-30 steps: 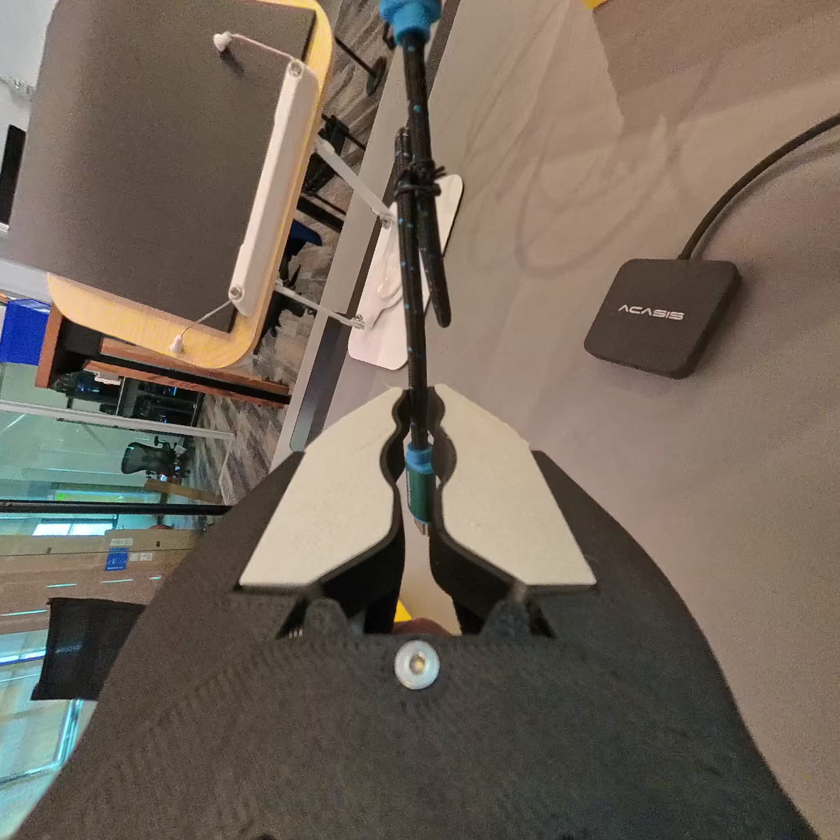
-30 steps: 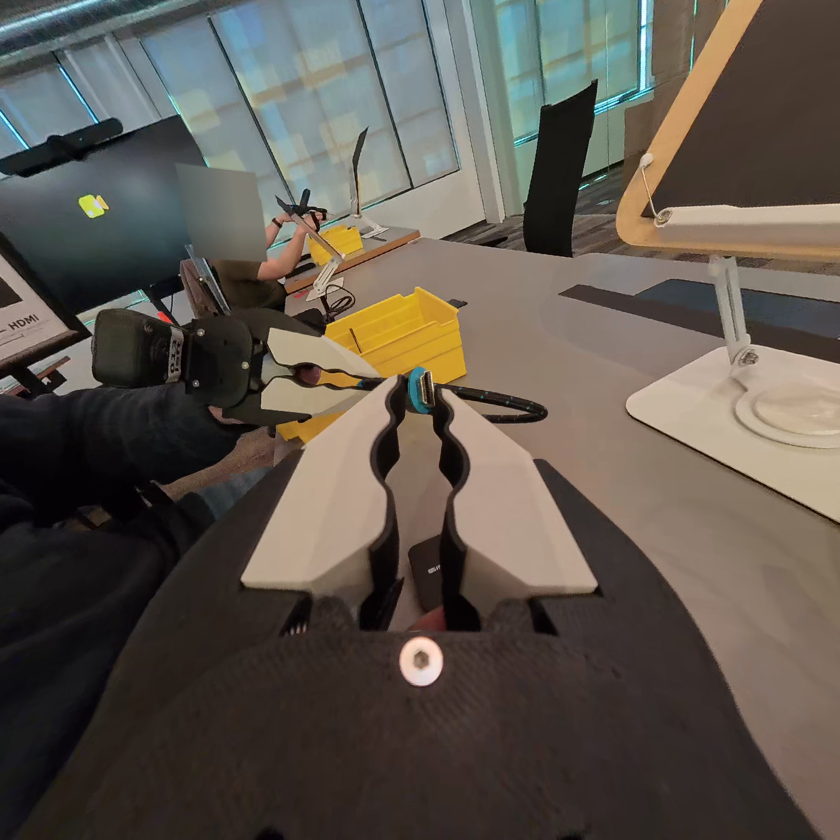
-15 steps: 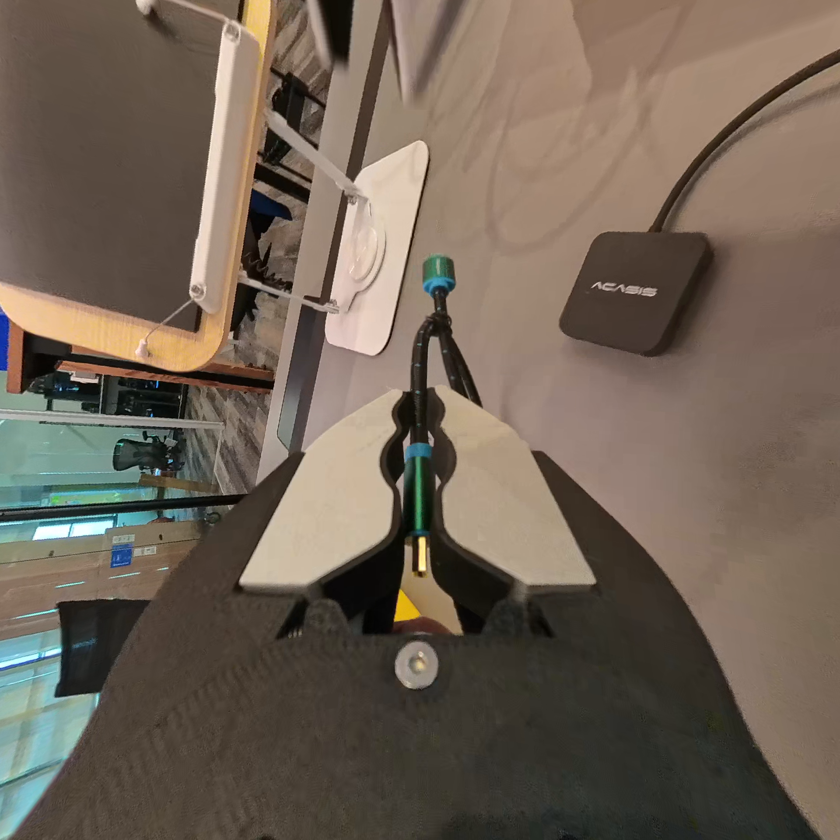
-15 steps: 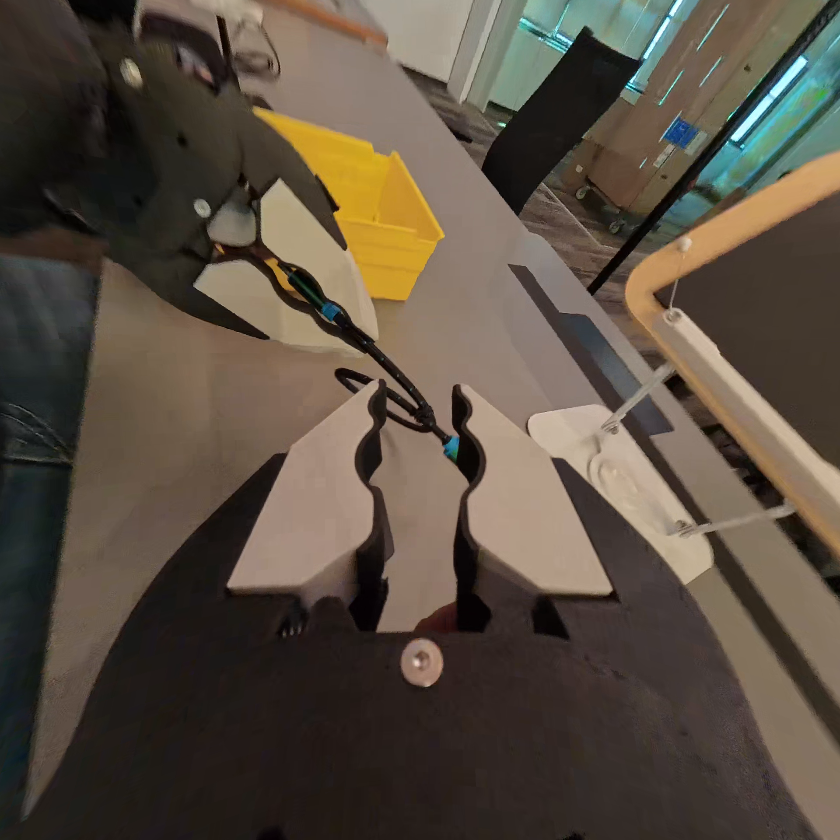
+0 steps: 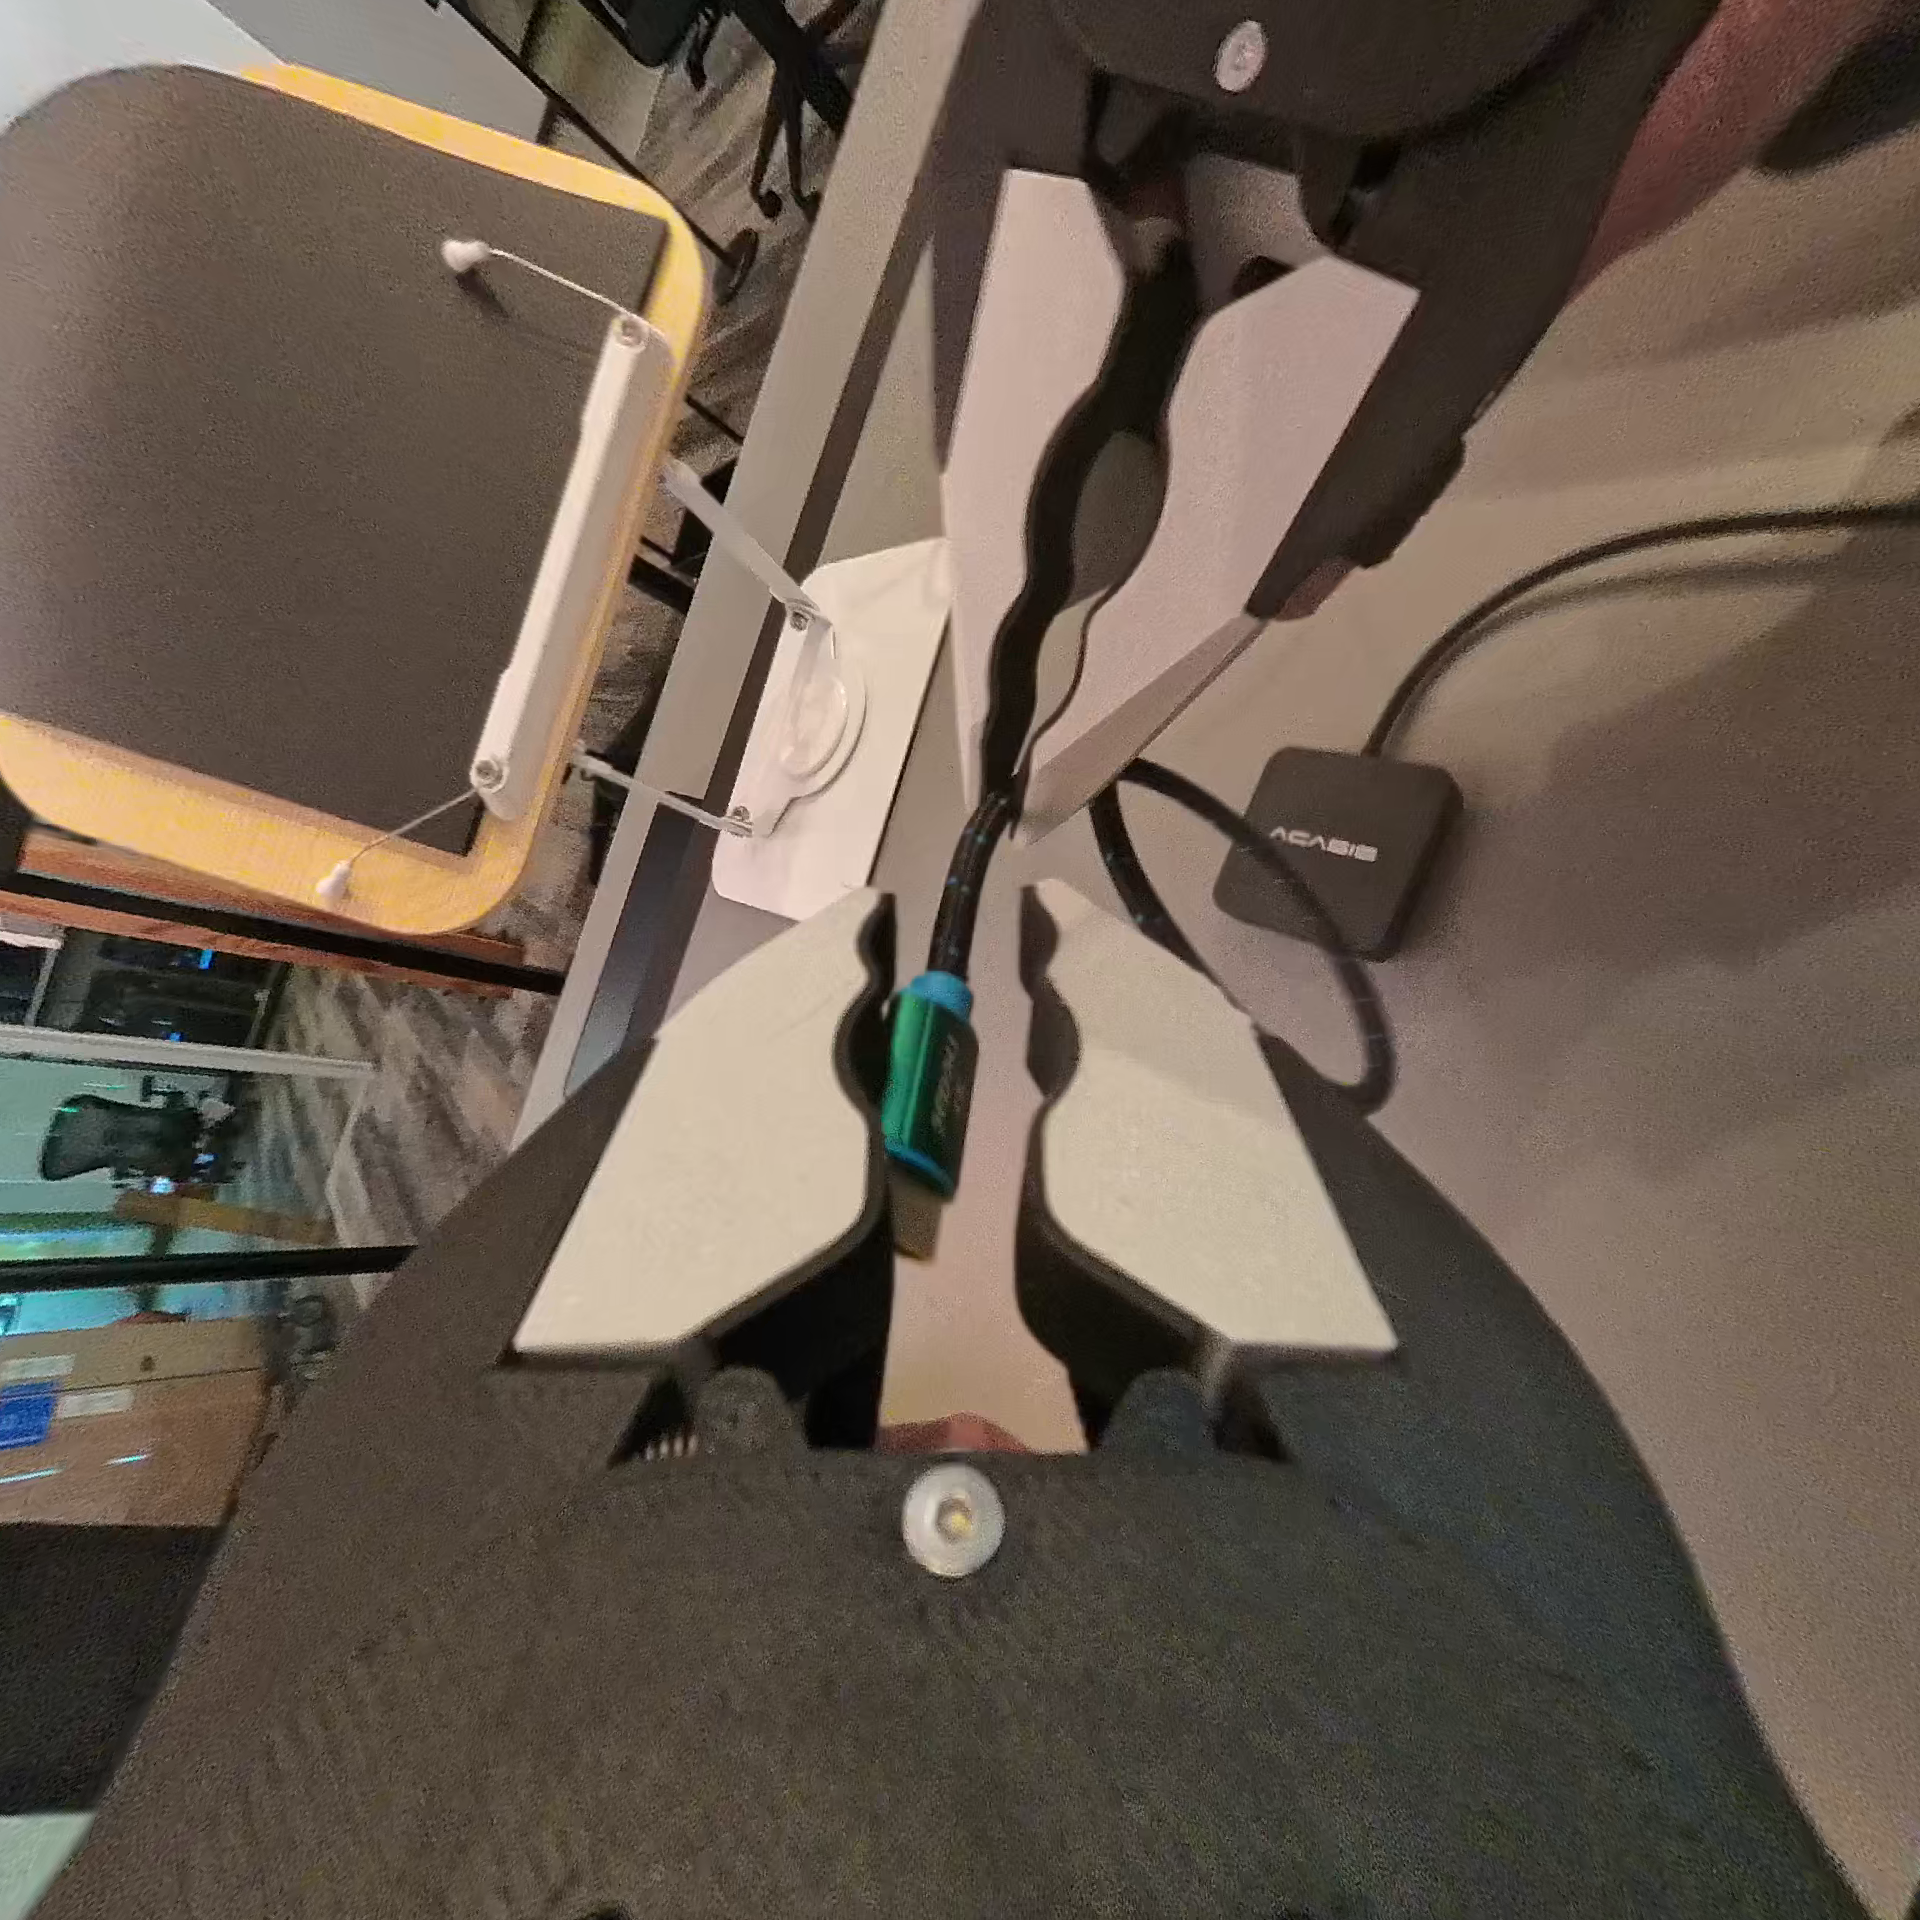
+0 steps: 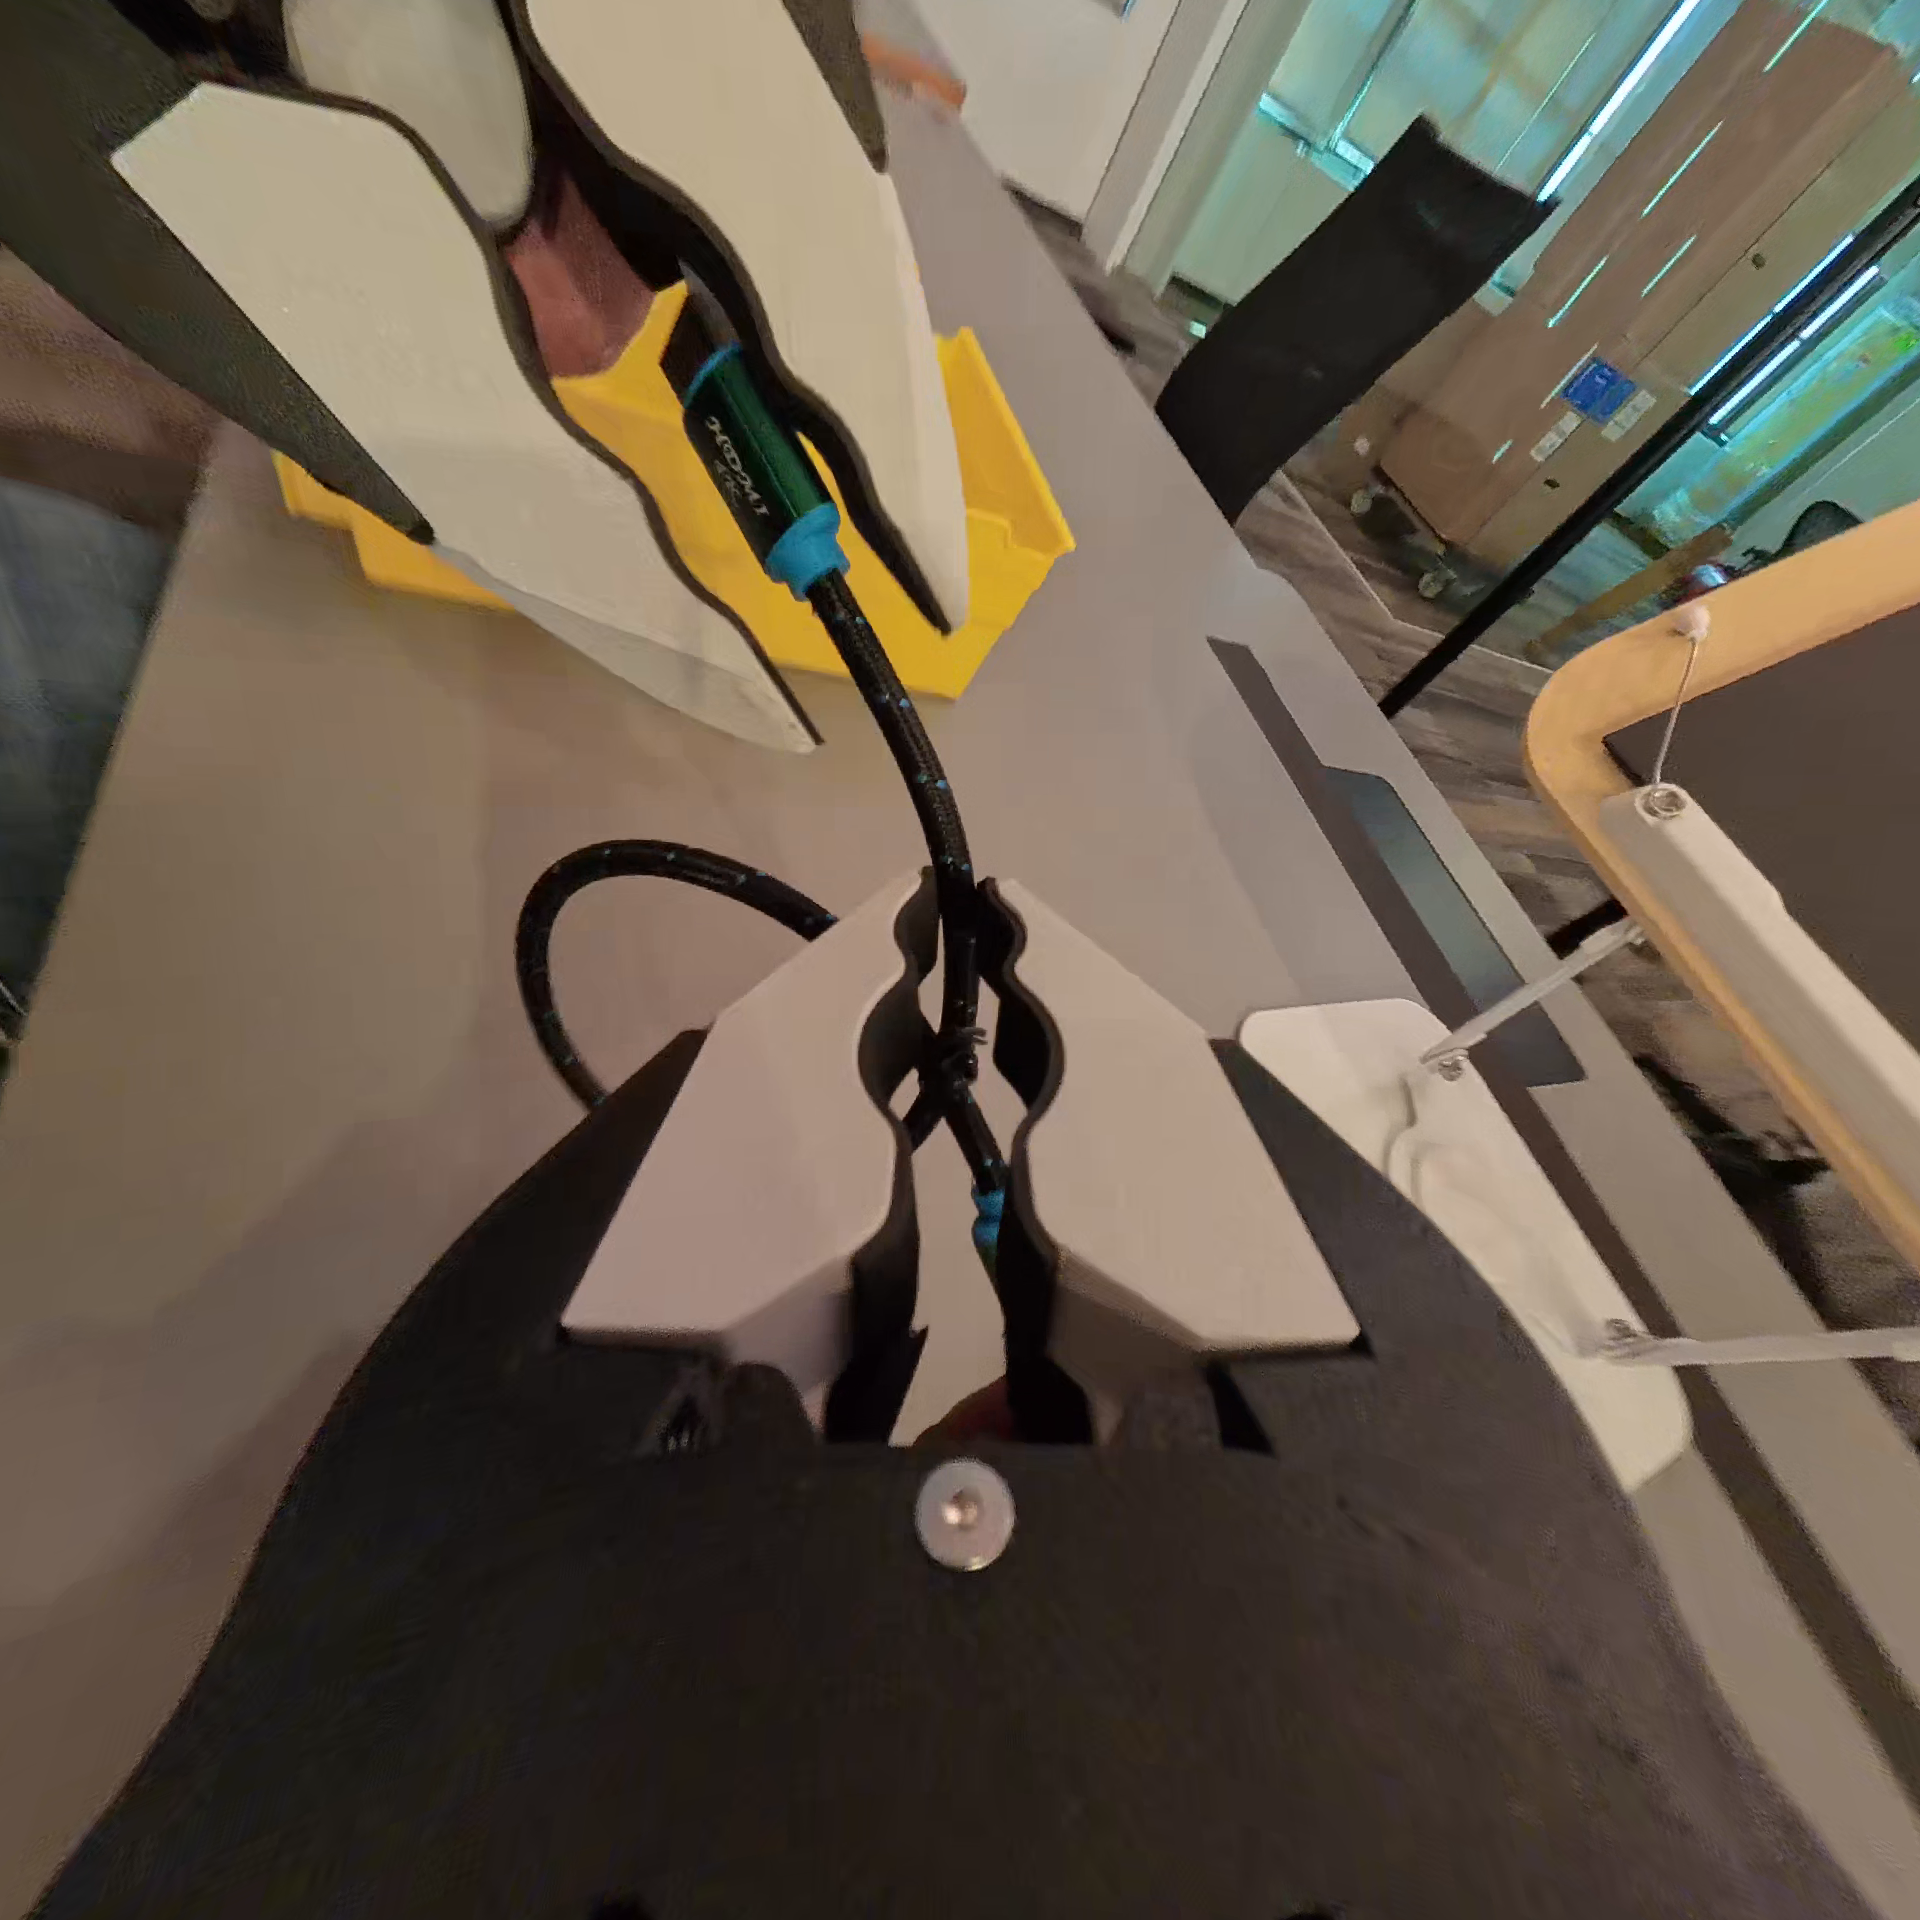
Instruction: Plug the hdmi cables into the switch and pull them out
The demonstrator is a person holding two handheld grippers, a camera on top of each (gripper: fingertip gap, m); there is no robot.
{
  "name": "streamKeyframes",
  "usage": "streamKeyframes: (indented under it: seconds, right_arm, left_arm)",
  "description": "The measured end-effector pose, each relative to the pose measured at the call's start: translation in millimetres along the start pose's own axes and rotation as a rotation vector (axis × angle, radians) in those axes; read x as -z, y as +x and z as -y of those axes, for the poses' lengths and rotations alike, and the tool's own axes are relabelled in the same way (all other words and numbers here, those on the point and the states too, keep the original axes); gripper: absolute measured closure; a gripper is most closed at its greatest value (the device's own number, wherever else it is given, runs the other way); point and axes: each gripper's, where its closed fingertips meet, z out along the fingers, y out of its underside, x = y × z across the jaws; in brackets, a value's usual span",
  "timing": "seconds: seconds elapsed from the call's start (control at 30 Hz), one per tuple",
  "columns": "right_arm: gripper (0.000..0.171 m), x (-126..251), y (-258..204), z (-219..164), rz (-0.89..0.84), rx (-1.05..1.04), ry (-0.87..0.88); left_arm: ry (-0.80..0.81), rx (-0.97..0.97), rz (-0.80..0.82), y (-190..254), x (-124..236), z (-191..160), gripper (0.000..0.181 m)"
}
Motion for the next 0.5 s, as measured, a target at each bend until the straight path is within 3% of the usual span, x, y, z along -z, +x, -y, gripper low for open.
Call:
streamKeyframes:
  seconds: [0.23, 0.5]
  right_arm:
    - [0.168, 15.0, 10.5, 8.8, 0.045, -0.244, 0.175]
    - [0.168, 30.9, 16.1, 22.1, 0.133, -0.431, 0.353]
  left_arm:
    - [0.131, 0.158, -0.07, -18.5, 18.1, 8.7, 0.138]
    - [0.231, 0.363, -0.139, -21.8, 15.1, 1.4, 0.138]
